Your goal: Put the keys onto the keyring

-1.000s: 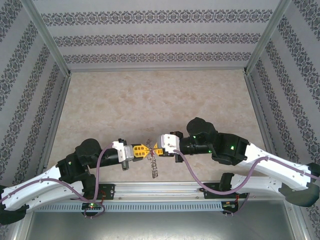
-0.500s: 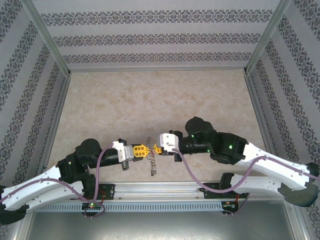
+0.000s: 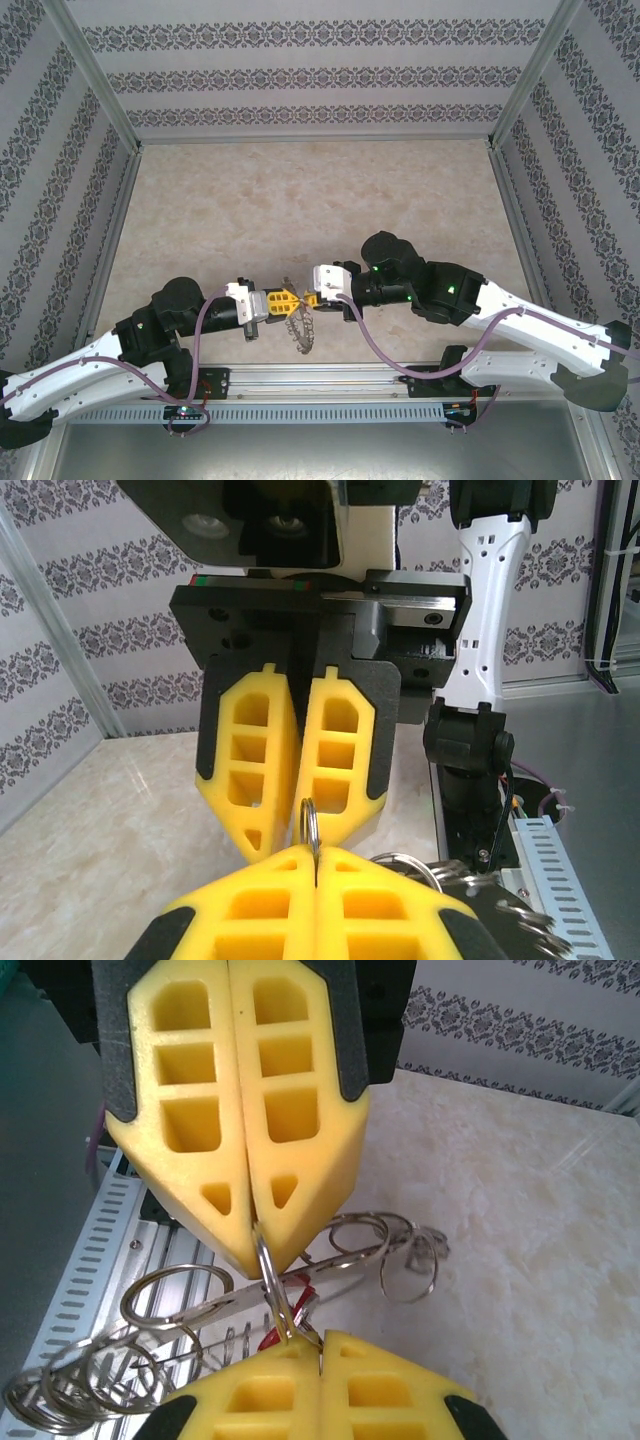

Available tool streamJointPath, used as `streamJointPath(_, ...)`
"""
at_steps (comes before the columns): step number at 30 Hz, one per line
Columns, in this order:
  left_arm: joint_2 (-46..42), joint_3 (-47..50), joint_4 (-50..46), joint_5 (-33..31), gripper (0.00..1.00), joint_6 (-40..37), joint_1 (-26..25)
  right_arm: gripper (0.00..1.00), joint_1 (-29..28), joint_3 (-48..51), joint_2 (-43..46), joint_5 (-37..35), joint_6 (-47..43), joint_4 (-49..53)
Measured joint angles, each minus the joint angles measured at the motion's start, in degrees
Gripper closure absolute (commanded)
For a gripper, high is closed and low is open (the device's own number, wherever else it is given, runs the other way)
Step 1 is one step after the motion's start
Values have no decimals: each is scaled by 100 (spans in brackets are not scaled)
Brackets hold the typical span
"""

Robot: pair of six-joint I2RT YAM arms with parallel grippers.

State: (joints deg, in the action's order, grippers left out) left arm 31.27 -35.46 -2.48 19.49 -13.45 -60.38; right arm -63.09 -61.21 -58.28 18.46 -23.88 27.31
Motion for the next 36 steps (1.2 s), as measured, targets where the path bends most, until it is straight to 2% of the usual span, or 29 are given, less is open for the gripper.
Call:
streamJointPath(2, -4, 0, 0, 2, 100, 0, 0, 73, 0, 48, 131, -20, 7, -46)
streamJointPath(6, -4, 0, 0, 28, 100, 0, 0, 69, 0, 330, 664, -4, 59, -170)
streamJointPath(10, -4, 0, 0, 72, 100, -2, 0, 71, 0, 404, 837, 39, 103, -339)
streamJointPath(20, 2, 0, 0, 131, 100, 0, 0, 75, 0, 404, 470, 238, 103, -555)
streamJointPath(25, 2, 0, 0, 131, 100, 0, 0, 79, -4, 404, 455, 402, 101, -669)
streamJointPath(28, 17, 0, 0, 131, 100, 0, 0, 85, -4, 404, 411, 442, 101, -688)
streamJointPath(32, 39, 0, -2, 122, 100, 0, 0, 100, -7, 404, 380, 481, 90, -682)
streamJointPath(36, 83, -26, -74, 66, 100, -7, 0, 100, -4, 400, 380, 457, 94, -651)
